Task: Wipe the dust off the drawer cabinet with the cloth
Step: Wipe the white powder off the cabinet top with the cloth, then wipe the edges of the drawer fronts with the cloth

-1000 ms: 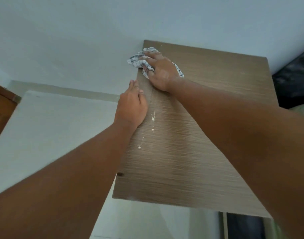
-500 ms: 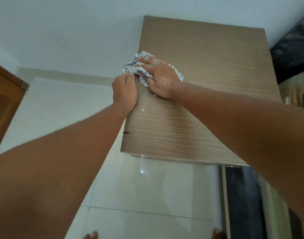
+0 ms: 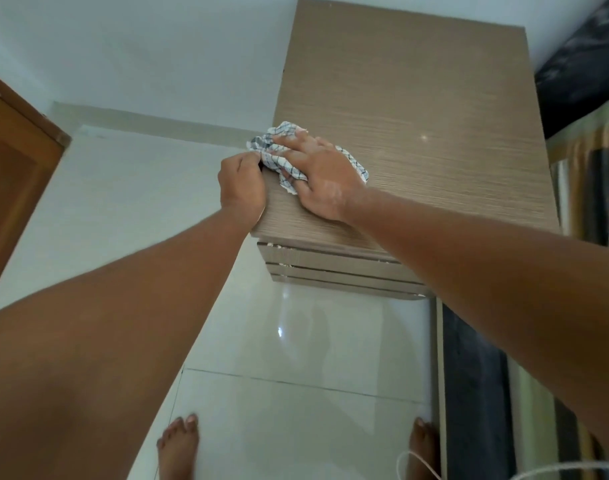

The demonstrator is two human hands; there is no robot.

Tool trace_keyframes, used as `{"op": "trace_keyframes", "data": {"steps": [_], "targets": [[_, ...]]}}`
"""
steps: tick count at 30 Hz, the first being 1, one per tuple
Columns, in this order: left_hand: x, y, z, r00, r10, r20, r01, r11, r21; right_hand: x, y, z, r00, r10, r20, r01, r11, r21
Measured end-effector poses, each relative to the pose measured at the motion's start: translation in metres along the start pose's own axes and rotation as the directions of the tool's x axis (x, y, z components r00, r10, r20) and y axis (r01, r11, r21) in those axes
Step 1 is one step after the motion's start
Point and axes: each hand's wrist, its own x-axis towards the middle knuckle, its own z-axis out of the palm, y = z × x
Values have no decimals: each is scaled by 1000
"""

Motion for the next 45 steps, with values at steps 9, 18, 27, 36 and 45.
{"op": "trace_keyframes", "data": {"steps": [9, 18, 27, 36, 45], "targets": [[-48, -25, -28, 998, -9, 67, 20, 984, -177, -63, -43, 17, 995, -63, 74, 62, 998, 12], [-72, -54, -39, 996, 14, 91, 15, 952, -306, -106, -57, 46, 963, -263, -51, 260, 964, -58], [-85, -96, -40, 995, 46, 89, -20, 960, -279, -188, -51, 110, 993, 81, -90, -77, 996, 44], [-82, -128, -60, 906, 347, 242, -360, 933, 13, -180, -89, 137, 680, 599, -424, -424, 792, 439], [-52, -180, -25, 827, 561, 34, -538, 807, -246, -160, -67, 176, 301, 475, -827, 75, 853, 517]]}}
